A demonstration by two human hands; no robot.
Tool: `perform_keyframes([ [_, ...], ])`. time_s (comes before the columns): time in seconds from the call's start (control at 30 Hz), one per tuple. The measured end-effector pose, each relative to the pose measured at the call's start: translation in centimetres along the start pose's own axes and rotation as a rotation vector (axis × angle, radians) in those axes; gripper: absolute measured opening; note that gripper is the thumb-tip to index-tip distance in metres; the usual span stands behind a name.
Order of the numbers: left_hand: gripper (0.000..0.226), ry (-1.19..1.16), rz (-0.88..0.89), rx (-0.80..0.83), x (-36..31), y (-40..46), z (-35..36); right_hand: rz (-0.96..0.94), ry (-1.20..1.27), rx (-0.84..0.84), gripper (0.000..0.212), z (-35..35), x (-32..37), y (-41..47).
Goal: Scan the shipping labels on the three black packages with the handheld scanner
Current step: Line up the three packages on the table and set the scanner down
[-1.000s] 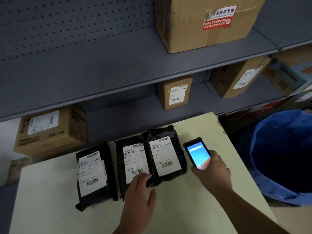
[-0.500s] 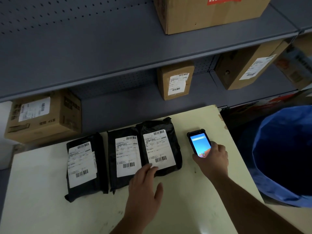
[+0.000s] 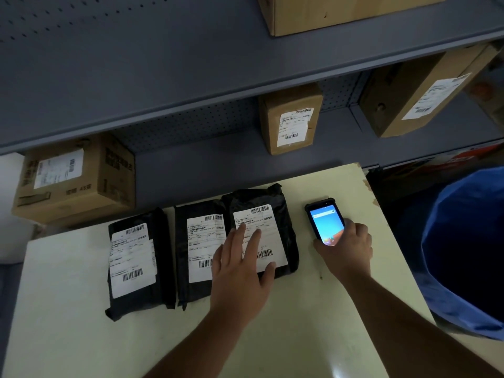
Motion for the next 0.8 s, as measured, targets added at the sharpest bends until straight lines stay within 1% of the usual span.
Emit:
perform_keyframes([
  [0.37,0.064,-0.007,-0.013,0.026,0.7,-1.3,0.2,0.018,-0.005,0.012,0.091,0.7,0.4,0.8],
  [0.63,0.061,-0.018,-0.024,0.041,1.5,-2.4,0.3,0.059,-0.046,0.036,0.087,0.9,0.3,1.0],
  [0.8,0.061,-0.027,-0.045,0.068,1.5,-3.2,0.2,0.068,-0.062,0.055,0.092,0.7,0.4,0.9],
])
Point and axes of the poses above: each hand's wrist, its own y-axis towards the middle knuckle, its own z-axis out of the palm, x = y × z, the point moved 1 cm from there along y, towards the middle knuckle, and after that the axes turned 11 degrees about -y, right-handed, at the moved point
